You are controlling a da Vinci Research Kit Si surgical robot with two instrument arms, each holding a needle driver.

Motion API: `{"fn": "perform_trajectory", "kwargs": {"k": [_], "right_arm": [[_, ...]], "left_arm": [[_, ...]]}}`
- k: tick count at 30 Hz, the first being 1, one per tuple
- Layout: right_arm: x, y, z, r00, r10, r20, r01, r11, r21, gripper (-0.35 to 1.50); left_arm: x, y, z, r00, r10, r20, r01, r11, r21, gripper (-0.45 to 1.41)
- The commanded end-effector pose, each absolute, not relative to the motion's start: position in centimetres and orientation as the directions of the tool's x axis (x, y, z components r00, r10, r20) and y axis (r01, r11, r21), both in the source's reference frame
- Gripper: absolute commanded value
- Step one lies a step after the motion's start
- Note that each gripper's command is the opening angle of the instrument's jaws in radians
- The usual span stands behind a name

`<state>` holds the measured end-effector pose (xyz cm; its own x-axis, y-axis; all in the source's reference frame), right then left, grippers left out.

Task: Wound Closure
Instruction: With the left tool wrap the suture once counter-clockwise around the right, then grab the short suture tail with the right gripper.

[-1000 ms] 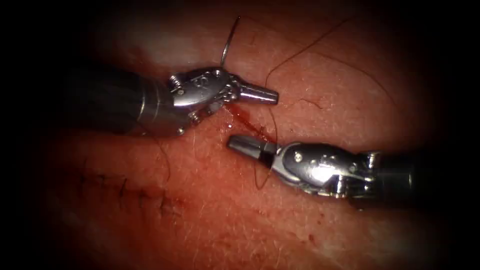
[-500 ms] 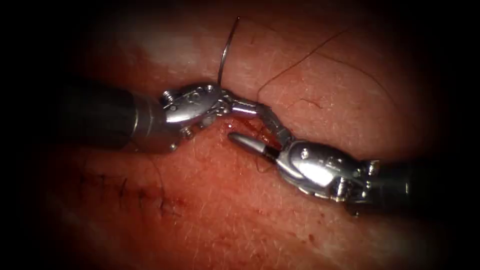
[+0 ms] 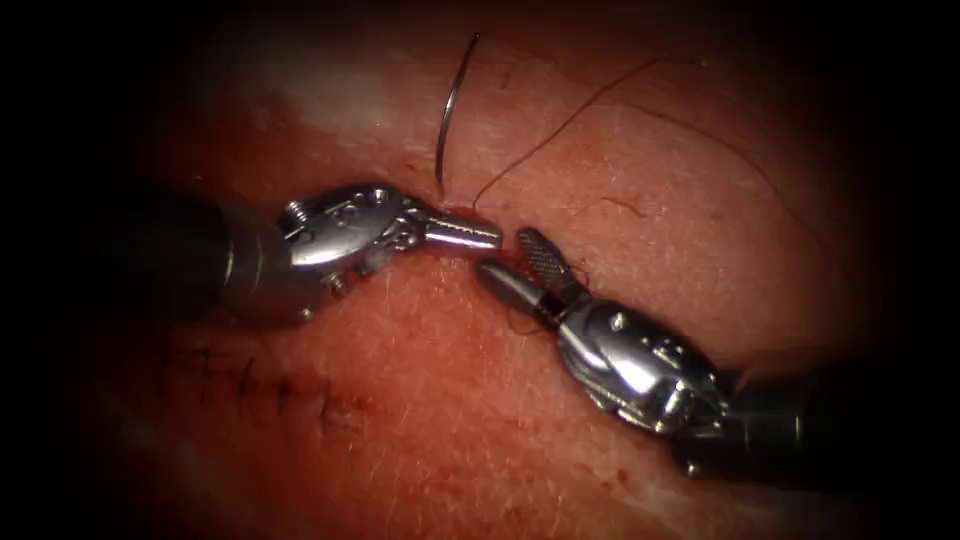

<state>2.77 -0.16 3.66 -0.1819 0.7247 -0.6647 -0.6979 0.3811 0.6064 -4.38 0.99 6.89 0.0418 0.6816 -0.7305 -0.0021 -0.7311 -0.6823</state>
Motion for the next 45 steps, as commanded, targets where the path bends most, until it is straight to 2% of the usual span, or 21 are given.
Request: {"fn": "perform_trajectory", "kwargs": {"k": [1,5,19,26,45], "right_arm": [[2.82,-0.26,3.70,-0.201,0.735,-0.647,-0.696,0.358,0.623,0.34],[2.78,-0.24,3.70,-0.239,0.748,-0.619,-0.700,0.309,0.644,0.29],[2.59,-0.18,3.69,-0.408,0.747,-0.525,-0.720,0.090,0.689,0.32],[2.54,-0.18,3.75,-0.562,0.707,-0.430,-0.687,-0.109,0.718,0.56],[2.38,-0.24,3.97,-0.676,0.646,-0.354,-0.640,-0.276,0.717,0.52]], "left_arm": [[-4.43,0.93,6.96,0.041,0.684,-0.729,-0.001,-0.729,-0.684,-0.45],[-4.42,0.91,6.97,0.041,0.687,-0.726,0.000,-0.726,-0.687,-0.45],[-4.43,0.91,7.06,0.040,0.689,-0.723,0.001,-0.724,-0.690,-0.45],[-4.58,0.97,7.04,0.043,0.692,-0.720,-0.004,-0.721,-0.693,-0.45],[-4.75,1.11,6.99,0.048,0.703,-0.709,0.003,-0.710,-0.704,-0.45]]}}
